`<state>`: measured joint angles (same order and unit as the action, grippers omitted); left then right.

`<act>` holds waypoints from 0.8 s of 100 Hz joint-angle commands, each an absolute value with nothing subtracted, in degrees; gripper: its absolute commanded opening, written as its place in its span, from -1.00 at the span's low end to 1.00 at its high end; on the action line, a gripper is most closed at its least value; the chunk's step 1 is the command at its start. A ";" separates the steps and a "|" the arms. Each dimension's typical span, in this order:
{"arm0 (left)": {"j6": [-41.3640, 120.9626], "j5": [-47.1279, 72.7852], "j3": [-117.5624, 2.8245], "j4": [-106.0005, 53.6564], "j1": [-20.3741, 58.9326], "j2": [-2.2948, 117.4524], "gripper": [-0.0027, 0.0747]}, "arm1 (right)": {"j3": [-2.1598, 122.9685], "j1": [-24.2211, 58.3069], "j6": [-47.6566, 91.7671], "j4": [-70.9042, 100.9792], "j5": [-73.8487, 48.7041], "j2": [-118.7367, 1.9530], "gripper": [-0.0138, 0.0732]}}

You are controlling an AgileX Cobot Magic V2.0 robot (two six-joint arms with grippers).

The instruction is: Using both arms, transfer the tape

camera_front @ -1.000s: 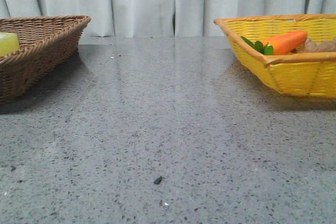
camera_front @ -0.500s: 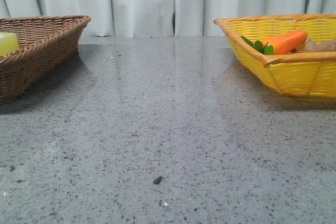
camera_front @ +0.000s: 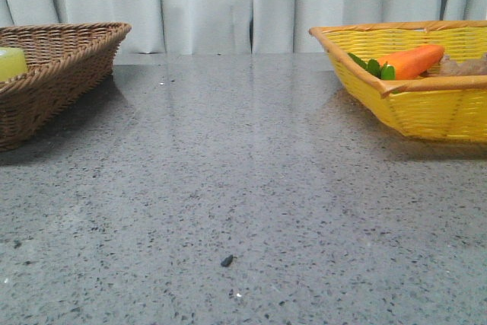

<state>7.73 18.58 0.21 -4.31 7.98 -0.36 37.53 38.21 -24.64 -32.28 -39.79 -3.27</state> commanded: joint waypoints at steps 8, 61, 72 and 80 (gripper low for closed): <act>7.14 15.19 0.72 -5.09 8.04 -1.98 -0.99 | 32.31 31.42 -24.38 -34.13 -40.85 -3.95 -0.84; 7.14 15.19 0.72 -5.09 8.04 -1.98 -0.99 | -1.60 -4.25 -9.19 -8.42 2.23 -3.95 -0.84; 7.14 15.19 0.72 -5.09 8.04 -1.98 -0.99 | -1.80 -4.30 -9.19 -9.48 -4.18 -2.88 -0.84; 7.14 15.19 0.72 -5.09 8.04 -1.98 -0.99 | -1.80 -4.30 -9.19 -9.48 -11.38 -0.35 -0.84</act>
